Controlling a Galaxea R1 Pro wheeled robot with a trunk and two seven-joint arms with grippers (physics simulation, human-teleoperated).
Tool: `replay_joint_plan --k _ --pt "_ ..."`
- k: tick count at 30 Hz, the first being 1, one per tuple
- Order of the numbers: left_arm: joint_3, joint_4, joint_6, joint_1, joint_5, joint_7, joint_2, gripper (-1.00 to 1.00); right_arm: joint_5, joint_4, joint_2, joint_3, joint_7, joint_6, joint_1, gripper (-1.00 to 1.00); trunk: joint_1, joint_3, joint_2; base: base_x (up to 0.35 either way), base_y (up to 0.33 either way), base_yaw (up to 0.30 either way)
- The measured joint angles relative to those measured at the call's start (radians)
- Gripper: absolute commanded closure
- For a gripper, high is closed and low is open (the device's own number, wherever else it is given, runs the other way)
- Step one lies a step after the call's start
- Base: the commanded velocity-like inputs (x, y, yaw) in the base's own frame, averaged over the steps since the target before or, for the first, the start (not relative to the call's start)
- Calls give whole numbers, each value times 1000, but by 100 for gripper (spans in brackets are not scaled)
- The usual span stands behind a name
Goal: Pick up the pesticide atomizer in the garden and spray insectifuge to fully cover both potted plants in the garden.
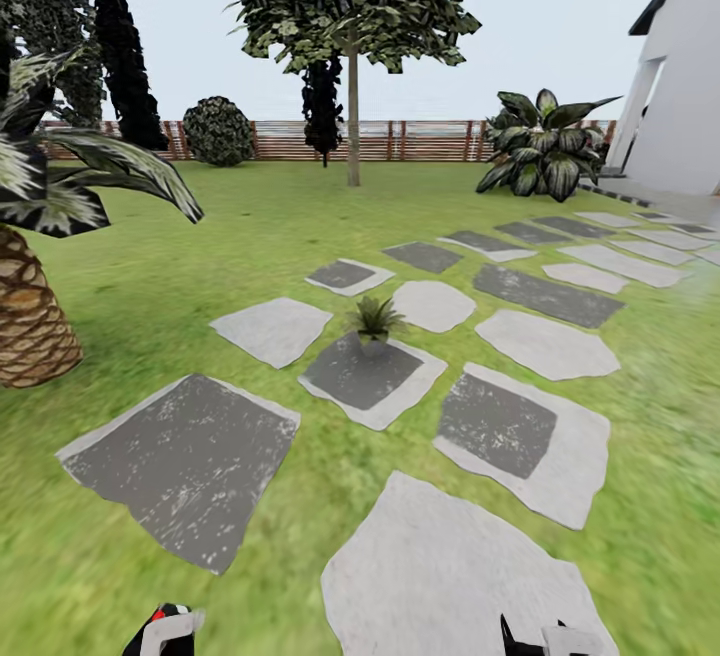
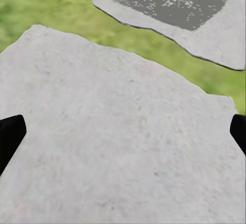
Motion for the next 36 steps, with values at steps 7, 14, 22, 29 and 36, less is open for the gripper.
replay_joint_plan --k 7,14,22,29,36 --pt "0 0 0 0 0 0 0 100 0 1 0 0 0 0 0 -100 0 0 0 335 19 2" --pt "0 1 0 0 0 0 0 100 1 1 0 0 0 0 0 -100 0 0 0 335 69 0" --pt "0 1 0 0 0 0 0 100 1 1 1 0 0 0 0 -100 0 0 0 335 75 0" --pt "0 1 0 0 -1 0 0 100 1 1 1 0 0 0 0 -100 0 0 0 335 61 0" --pt "0 1 0 0 -1 0 0 100 1 1 1 0 0 0 0 -100 0 0 0 335 8 0"
